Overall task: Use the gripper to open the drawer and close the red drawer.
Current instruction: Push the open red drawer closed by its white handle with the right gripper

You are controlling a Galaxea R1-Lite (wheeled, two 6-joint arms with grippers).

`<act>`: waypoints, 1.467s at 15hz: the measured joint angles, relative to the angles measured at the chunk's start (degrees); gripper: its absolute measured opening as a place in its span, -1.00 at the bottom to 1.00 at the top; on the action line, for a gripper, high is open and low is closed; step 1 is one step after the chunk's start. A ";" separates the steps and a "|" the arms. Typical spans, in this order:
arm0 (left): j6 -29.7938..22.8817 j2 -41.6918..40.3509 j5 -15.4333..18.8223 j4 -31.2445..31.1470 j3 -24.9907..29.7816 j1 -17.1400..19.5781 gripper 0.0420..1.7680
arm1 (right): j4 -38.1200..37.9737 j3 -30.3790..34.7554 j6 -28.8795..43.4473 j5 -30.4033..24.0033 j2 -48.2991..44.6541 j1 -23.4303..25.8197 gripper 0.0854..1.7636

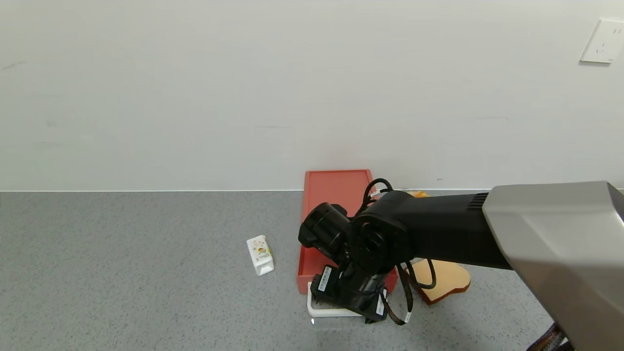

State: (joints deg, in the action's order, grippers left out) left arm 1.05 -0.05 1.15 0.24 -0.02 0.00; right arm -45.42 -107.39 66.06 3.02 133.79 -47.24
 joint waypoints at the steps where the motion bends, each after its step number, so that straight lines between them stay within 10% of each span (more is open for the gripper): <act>1: -0.01 0.00 0.00 0.00 0.02 0.00 0.94 | 0.26 -0.30 -0.07 0.11 0.00 0.28 0.94; 22: 0.00 0.00 0.00 -0.02 0.02 0.00 0.94 | -1.05 -5.53 -4.21 1.99 2.21 1.73 0.94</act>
State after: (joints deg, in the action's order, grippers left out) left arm 1.05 -0.05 1.15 0.22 0.00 0.00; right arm -46.47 -112.92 61.86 5.01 136.00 -45.51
